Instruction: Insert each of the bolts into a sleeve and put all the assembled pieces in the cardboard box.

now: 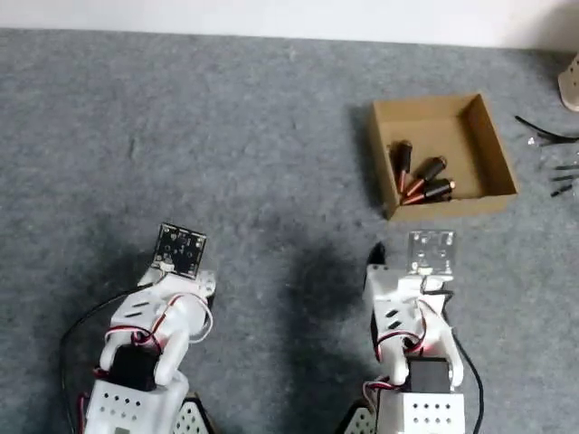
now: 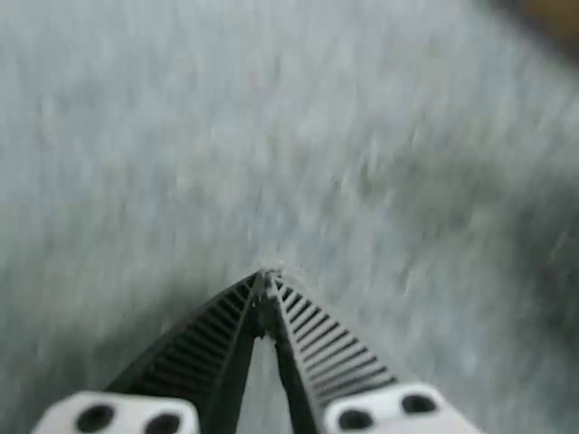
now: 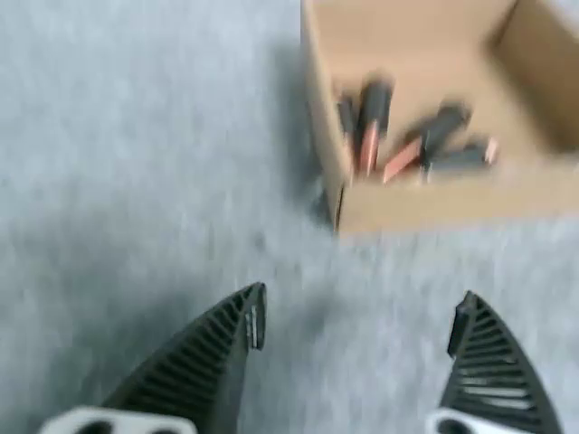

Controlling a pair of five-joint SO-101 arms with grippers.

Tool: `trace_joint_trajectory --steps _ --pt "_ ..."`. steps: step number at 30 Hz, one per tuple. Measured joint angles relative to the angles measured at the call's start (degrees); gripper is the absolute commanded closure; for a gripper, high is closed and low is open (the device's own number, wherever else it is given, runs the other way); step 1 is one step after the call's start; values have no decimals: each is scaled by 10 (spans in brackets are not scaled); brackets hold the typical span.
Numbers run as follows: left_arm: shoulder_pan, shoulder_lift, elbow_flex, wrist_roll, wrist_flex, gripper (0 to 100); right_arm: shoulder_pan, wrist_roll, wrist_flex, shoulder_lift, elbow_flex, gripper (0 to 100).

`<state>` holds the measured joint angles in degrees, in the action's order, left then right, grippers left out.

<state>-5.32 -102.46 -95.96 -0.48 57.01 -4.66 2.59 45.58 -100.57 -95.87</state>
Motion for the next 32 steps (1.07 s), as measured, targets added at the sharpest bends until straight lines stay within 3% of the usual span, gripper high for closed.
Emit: trace_joint_trajectory --steps 6,9,32 --pt "45 0 0 0 153 993 3 0 176 0 -1 713" --pt "62 0 0 0 188 993 2 0 212 -11 -1 713" --pt "64 0 0 0 191 993 2 0 222 -35 -1 713"
